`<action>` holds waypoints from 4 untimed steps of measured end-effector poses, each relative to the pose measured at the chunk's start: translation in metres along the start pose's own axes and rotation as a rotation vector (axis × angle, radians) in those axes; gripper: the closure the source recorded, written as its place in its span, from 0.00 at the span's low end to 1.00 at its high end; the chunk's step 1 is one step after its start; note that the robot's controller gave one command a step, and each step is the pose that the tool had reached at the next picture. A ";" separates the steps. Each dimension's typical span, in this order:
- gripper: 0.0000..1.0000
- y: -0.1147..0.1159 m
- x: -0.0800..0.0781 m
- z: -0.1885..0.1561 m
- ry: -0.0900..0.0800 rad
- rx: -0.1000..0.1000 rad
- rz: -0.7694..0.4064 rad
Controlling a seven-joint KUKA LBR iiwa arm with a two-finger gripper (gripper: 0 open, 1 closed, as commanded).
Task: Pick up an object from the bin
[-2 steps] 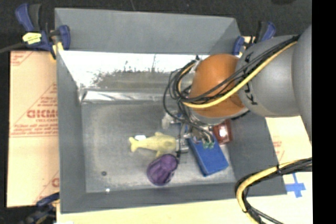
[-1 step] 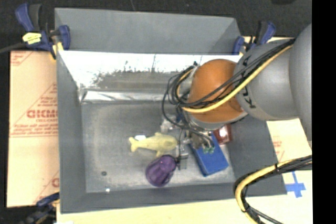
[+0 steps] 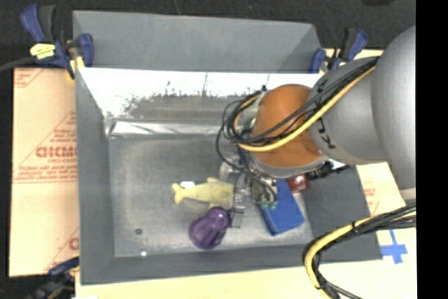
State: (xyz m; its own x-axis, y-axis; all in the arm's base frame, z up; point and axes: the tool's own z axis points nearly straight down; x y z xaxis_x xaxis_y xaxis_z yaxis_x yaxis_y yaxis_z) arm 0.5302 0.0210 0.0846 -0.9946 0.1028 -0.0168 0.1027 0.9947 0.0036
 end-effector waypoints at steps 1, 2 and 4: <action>0.00 -0.002 -0.016 0.013 -0.002 -0.001 -0.164; 1.00 -0.010 0.023 0.007 0.000 -0.001 -0.097; 1.00 -0.011 0.026 -0.055 0.005 0.000 -0.137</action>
Offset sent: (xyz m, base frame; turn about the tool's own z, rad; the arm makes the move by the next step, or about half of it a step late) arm -0.0244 -0.0068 -0.0070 -0.0973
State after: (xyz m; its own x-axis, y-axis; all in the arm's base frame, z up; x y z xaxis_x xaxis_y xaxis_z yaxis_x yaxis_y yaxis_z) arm 0.5019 0.0131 0.1394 -0.9994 -0.0338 -0.0117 -0.0338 0.9994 0.0015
